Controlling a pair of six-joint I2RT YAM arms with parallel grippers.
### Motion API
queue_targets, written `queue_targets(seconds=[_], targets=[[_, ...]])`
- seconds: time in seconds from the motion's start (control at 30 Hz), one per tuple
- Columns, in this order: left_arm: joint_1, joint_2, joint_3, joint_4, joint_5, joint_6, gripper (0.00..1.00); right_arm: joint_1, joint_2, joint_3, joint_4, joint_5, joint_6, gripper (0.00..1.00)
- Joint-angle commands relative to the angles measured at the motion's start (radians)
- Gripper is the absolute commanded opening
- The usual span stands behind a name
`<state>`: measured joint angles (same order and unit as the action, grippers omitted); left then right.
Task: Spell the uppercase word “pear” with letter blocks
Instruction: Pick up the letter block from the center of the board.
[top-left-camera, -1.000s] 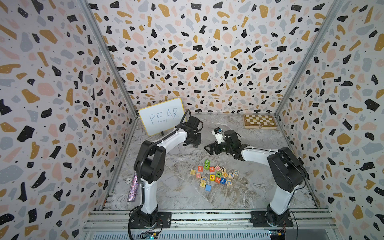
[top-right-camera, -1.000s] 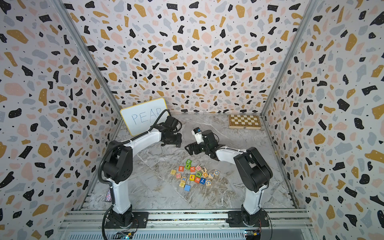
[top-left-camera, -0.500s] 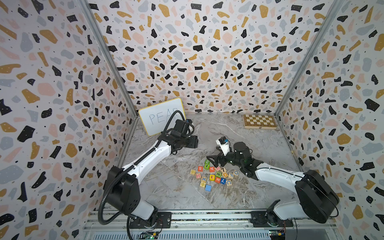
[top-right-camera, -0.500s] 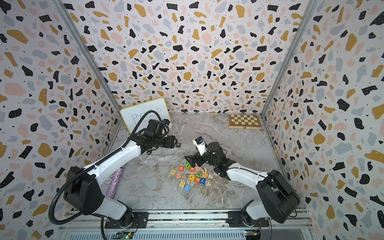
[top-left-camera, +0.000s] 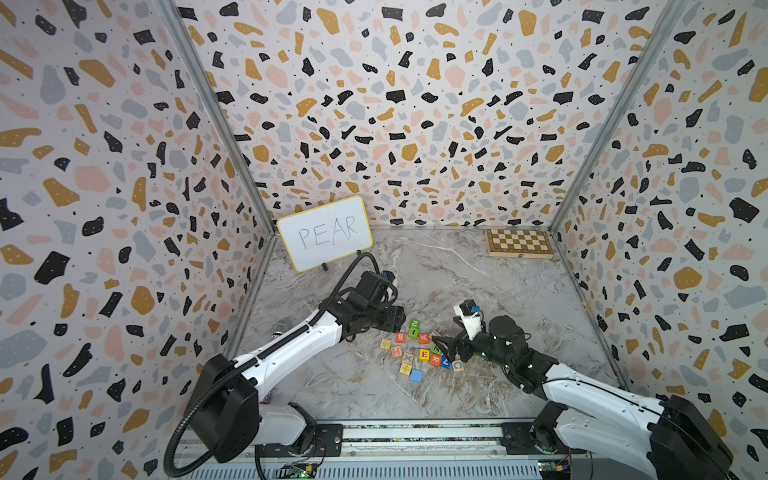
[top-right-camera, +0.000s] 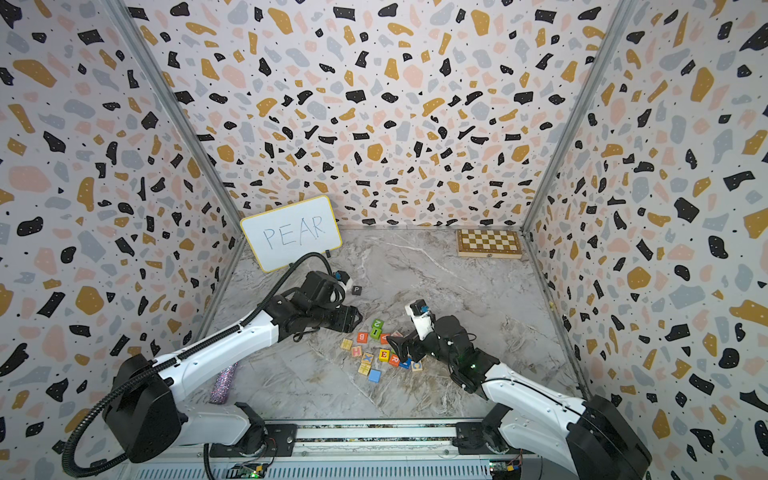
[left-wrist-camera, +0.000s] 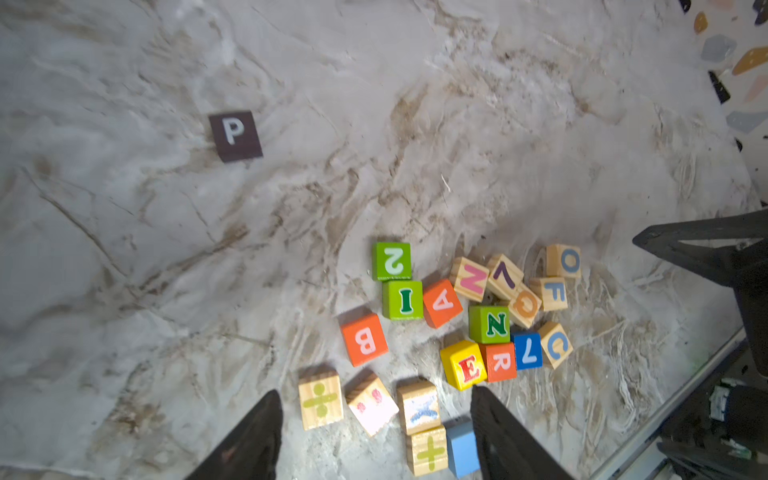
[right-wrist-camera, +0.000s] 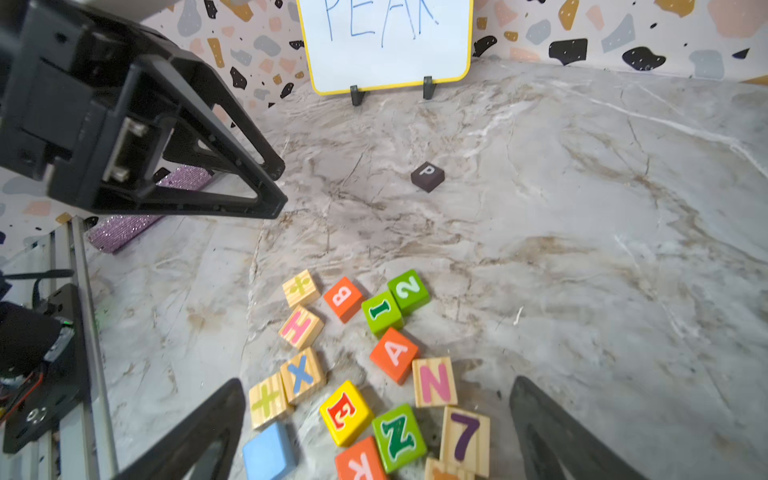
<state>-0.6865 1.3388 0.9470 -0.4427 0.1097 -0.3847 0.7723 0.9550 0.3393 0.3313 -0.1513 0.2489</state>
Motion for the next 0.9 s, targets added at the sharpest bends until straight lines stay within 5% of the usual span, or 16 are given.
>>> queue_targets(seconds=[0.0, 0.57, 0.87], targets=[[-0.076, -0.023, -0.030, 0.050, -0.028, -0.072, 0.72, 0.036, -0.106, -0.042, -0.090, 0.076, 0.041, 1.00], [-0.219, 0.257, 0.058, -0.029, 0.008, -0.142, 0.64, 0.080, -0.423, -0.186, -0.201, 0.173, 0.087, 1.00], [-0.257, 0.329, 0.139, -0.072, -0.015, -0.149, 0.59, 0.083, -0.386, -0.178, -0.187, 0.162, 0.082, 0.98]])
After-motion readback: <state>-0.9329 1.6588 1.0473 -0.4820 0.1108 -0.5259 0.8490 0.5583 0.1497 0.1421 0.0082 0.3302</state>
